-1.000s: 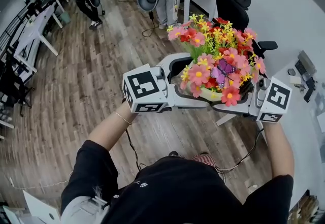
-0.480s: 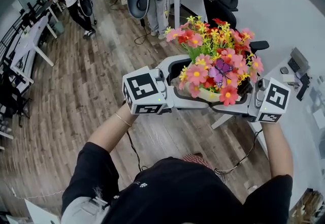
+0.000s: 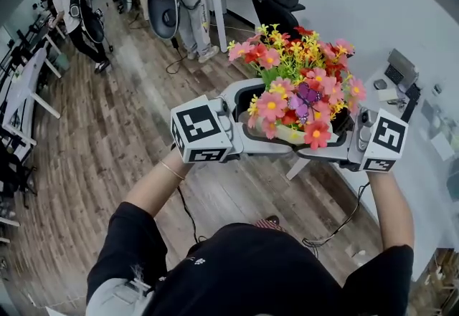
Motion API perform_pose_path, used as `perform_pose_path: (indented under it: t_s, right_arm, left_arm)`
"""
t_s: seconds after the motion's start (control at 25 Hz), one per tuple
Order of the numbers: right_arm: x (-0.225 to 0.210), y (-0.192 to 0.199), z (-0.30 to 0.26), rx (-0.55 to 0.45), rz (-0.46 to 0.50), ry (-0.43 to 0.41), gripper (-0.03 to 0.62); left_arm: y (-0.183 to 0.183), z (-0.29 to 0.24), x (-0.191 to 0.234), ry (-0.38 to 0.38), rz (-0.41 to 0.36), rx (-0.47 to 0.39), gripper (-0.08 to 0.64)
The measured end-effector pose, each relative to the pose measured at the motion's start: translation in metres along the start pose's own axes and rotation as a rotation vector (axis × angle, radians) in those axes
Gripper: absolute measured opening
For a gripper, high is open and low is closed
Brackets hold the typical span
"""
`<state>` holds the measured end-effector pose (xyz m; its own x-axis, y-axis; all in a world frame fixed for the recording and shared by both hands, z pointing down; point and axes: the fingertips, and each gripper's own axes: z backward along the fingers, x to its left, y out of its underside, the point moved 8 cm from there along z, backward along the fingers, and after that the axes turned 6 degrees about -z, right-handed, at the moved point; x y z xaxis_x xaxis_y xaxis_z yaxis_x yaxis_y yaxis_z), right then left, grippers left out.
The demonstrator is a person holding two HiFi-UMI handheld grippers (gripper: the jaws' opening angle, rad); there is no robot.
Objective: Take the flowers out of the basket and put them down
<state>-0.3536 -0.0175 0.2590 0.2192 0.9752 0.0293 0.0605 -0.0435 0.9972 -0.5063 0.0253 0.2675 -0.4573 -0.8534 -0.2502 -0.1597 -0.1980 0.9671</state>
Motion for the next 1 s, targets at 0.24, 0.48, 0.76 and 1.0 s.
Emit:
perform_pose_path:
  t_s: [0.24, 0.48, 0.76, 1.0]
  right_arm:
    - [-0.02, -0.001, 0.045, -0.021, -0.006, 0.041, 0.46]
    - [-0.034, 0.0, 0.07, -0.031, -0.005, 0.076, 0.46]
    - [-0.045, 0.005, 0.09, -0.041, -0.008, 0.116, 0.46]
    - [-0.059, 0.005, 0.115, -0.045, -0.027, 0.148, 0.46]
  left_arm:
    - [-0.006, -0.05, 0.015, 0.047, -0.004, 0.011, 0.52]
    - [-0.008, -0.079, 0.027, 0.085, -0.013, 0.018, 0.52]
    - [-0.005, -0.104, 0.038, 0.127, -0.017, 0.017, 0.52]
    - [-0.006, -0.133, 0.05, 0.159, -0.011, 0.012, 0.521]
